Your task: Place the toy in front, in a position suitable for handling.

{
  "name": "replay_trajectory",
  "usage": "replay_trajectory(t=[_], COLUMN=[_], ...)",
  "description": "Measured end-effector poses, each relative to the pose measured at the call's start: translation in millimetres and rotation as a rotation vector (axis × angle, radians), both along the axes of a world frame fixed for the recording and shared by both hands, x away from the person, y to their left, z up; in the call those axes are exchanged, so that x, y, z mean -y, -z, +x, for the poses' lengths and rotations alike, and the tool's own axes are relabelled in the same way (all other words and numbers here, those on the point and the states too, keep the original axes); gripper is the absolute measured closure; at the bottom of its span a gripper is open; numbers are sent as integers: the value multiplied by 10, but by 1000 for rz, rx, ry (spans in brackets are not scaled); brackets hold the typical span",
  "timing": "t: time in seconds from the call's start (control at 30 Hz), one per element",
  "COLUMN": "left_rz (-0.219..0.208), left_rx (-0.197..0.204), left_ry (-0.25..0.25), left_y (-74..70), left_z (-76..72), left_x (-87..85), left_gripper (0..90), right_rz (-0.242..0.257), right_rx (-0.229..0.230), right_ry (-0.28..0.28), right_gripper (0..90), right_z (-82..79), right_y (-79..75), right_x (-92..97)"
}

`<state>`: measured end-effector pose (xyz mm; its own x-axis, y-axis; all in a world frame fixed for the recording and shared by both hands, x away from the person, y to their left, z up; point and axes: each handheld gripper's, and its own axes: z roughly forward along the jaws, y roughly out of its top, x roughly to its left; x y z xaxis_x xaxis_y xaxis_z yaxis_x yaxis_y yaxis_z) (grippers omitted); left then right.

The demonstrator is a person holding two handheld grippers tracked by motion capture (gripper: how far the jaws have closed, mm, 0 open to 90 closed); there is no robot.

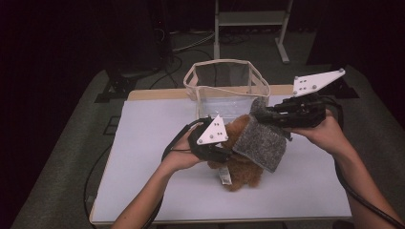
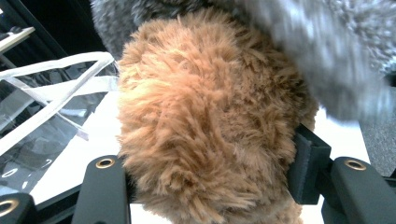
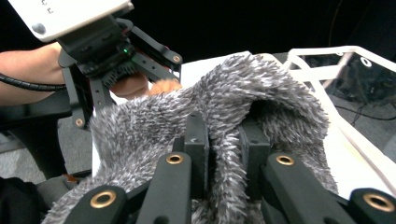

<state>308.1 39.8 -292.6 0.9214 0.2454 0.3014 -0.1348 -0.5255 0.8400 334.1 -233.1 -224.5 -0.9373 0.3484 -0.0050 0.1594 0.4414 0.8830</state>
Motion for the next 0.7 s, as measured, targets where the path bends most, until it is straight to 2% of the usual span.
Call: replay_trajectory(t=[0.17,0.43,0.57,0.7], left_rz=[-1,2,5,17], left_rx=[1,-7,-17,-18], left_ry=[-5,-31,-52,-72], left_y=[1,9,12,-9], left_z=[1,-5,-16,-70], left_x=[-47,-240,-388,-583], left_gripper=[392,390,363,270], right_rz=[50,88,59,69], right_rx=[-21,-28,-46,-59], right_ry=[14,20,9,-24], right_gripper=[768,769,769,770], right_z=[34,90,122,155], right_y=[80,152,248,335], right_x=[126,128,-4,-194])
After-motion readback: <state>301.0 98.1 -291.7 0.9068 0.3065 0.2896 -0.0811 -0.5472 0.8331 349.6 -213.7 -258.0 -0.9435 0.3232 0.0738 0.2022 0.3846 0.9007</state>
